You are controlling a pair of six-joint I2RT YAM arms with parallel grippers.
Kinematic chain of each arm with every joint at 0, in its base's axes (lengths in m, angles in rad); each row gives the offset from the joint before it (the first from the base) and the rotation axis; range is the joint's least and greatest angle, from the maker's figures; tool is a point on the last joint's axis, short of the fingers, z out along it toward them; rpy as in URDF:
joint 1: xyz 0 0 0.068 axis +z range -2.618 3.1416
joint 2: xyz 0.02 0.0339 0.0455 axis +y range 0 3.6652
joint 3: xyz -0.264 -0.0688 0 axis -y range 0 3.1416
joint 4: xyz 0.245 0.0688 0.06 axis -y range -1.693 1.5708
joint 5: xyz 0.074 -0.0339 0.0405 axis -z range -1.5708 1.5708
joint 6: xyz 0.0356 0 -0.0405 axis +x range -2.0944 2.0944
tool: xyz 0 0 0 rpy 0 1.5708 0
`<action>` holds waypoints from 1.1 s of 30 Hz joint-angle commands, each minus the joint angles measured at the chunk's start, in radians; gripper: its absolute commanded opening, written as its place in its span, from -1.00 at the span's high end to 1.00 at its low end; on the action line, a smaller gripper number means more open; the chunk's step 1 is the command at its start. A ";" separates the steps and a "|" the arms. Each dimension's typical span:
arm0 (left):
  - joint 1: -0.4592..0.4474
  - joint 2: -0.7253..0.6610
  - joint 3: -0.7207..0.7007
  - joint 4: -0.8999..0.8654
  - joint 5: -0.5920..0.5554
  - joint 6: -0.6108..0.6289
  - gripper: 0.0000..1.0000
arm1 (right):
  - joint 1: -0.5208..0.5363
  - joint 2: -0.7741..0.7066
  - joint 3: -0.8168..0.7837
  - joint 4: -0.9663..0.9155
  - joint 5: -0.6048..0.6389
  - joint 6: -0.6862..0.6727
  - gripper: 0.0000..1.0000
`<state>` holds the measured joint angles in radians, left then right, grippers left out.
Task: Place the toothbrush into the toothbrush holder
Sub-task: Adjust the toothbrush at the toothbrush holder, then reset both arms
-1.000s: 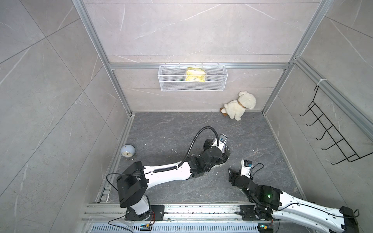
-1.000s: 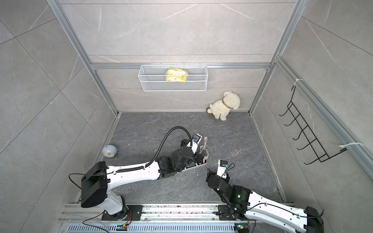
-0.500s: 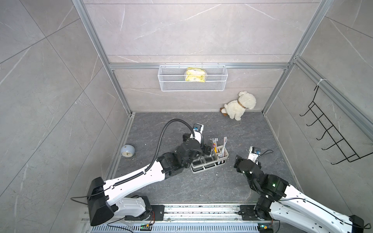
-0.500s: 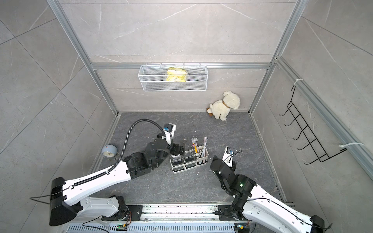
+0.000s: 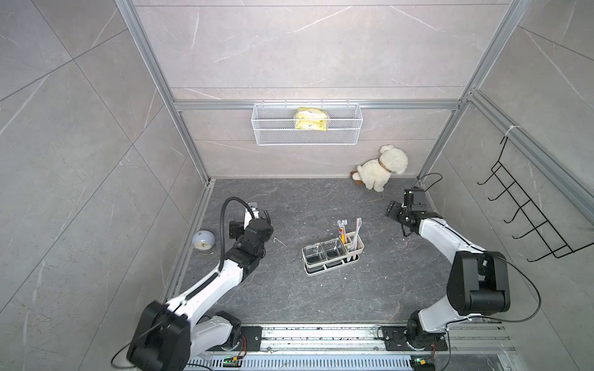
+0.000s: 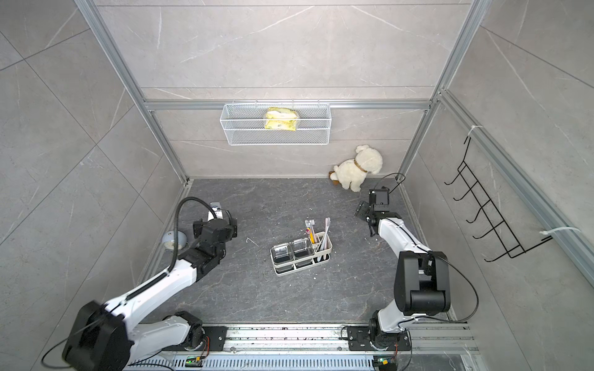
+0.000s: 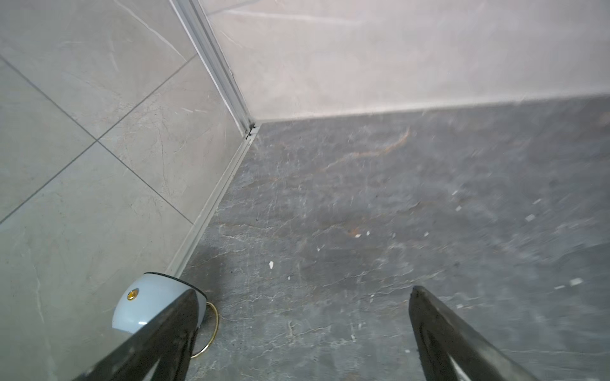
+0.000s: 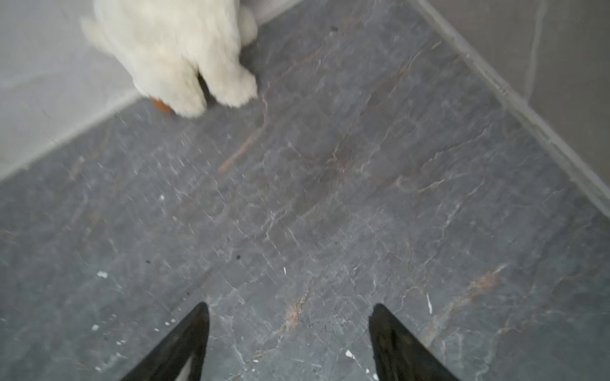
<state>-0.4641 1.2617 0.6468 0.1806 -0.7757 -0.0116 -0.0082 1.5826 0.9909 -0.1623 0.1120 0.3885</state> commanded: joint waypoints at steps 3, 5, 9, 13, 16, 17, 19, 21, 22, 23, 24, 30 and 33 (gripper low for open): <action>0.069 0.200 -0.087 0.344 0.084 0.183 -0.99 | 0.003 -0.026 -0.161 0.241 -0.071 -0.112 -0.60; 0.098 0.258 -0.122 0.422 0.166 0.219 -1.00 | 0.006 -0.049 -0.196 0.318 -0.115 -0.124 -0.61; 0.104 0.291 -0.208 0.641 0.206 0.327 -1.00 | 0.020 -0.102 -0.320 0.589 -0.210 -0.176 -0.67; 0.127 0.161 -0.383 0.843 0.232 0.263 -1.00 | 0.030 -0.206 -0.390 0.558 -0.192 -0.201 -0.79; 0.198 0.046 -0.396 0.706 0.389 0.189 -1.00 | 0.043 -0.248 -0.424 0.473 -0.100 -0.256 -0.81; 0.220 0.044 -0.379 0.670 0.428 0.183 -1.00 | 0.043 -0.245 -0.454 0.515 -0.084 -0.264 -0.81; 0.239 0.096 -0.396 0.765 0.467 0.212 -1.00 | 0.046 -0.212 -0.515 0.672 -0.063 -0.289 -0.82; 0.286 0.184 -0.448 0.966 0.440 0.163 -1.00 | 0.062 -0.166 -0.542 0.780 0.012 -0.318 -0.82; 0.327 0.223 -0.492 1.059 0.467 0.112 -0.99 | 0.063 -0.134 -0.554 0.857 0.036 -0.318 -0.83; 0.385 0.273 -0.510 1.139 0.555 0.080 -0.98 | 0.072 -0.114 -0.539 0.841 0.046 -0.322 -0.82; 0.416 0.326 -0.509 1.226 0.587 0.075 -0.99 | 0.096 -0.101 -0.534 0.835 0.070 -0.347 -0.82; 0.450 0.237 -0.334 0.765 0.659 0.055 -0.99 | 0.169 -0.043 -0.753 1.321 0.102 -0.416 -0.92; 0.460 0.239 -0.330 0.755 0.635 0.043 -0.99 | 0.172 -0.025 -0.724 1.299 0.090 -0.430 -1.00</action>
<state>-0.0166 1.5257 0.3038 0.9688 -0.1551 0.0692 0.1570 1.5341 0.2504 0.9520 0.1810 0.0021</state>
